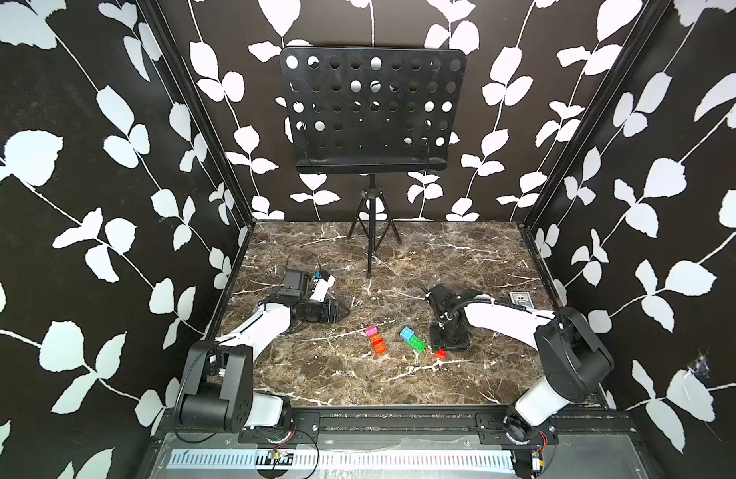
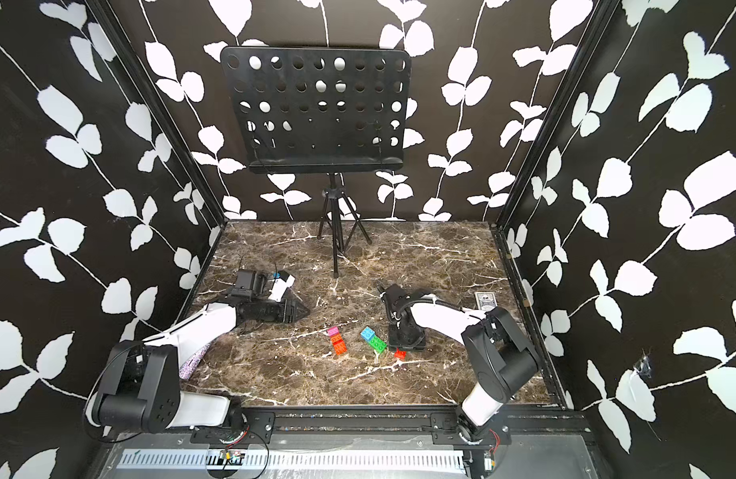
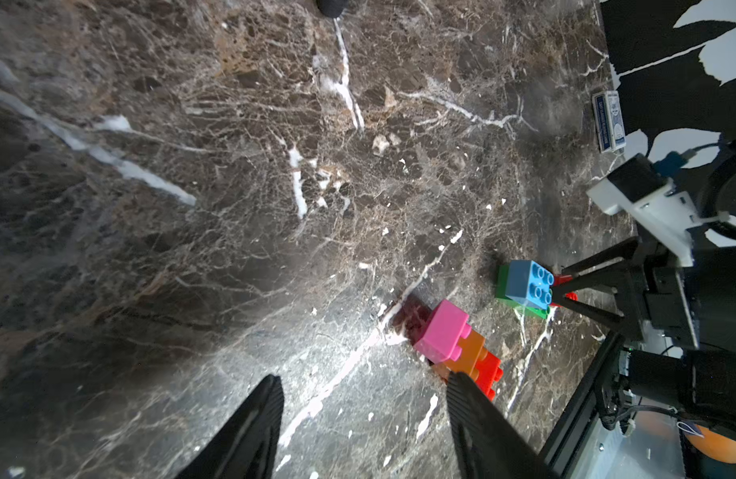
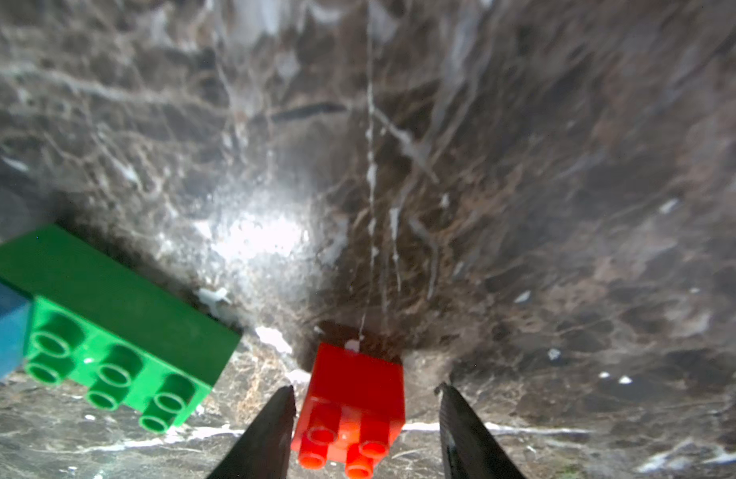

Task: Assemble the letter y with lego
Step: Pick up the lego brick from the center of the board.

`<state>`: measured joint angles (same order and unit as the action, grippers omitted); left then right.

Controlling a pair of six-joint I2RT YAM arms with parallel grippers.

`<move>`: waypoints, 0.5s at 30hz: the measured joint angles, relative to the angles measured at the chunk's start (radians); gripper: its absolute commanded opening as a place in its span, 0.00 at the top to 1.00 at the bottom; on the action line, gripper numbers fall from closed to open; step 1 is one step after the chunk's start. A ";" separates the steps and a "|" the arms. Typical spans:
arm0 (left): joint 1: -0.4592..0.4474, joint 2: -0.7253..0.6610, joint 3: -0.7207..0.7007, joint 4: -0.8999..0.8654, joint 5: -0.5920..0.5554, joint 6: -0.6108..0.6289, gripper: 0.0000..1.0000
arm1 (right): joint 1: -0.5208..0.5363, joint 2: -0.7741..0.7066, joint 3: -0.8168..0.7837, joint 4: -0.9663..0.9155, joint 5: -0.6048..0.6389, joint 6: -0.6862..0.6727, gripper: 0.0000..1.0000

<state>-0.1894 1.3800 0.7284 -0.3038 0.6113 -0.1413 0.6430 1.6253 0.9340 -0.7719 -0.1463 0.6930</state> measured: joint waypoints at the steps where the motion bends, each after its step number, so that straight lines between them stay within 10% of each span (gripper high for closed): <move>1: 0.000 0.000 0.000 0.000 0.000 0.000 0.35 | 0.005 0.000 -0.002 -0.001 0.000 0.003 0.48; 15: 0.000 0.000 0.000 0.000 0.000 0.000 0.35 | 0.043 -0.024 0.024 -0.045 0.025 -0.018 0.69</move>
<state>-0.1894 1.3800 0.7284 -0.3038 0.6117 -0.1410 0.6861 1.6012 0.9577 -0.8173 -0.1211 0.6754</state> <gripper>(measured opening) 0.652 0.331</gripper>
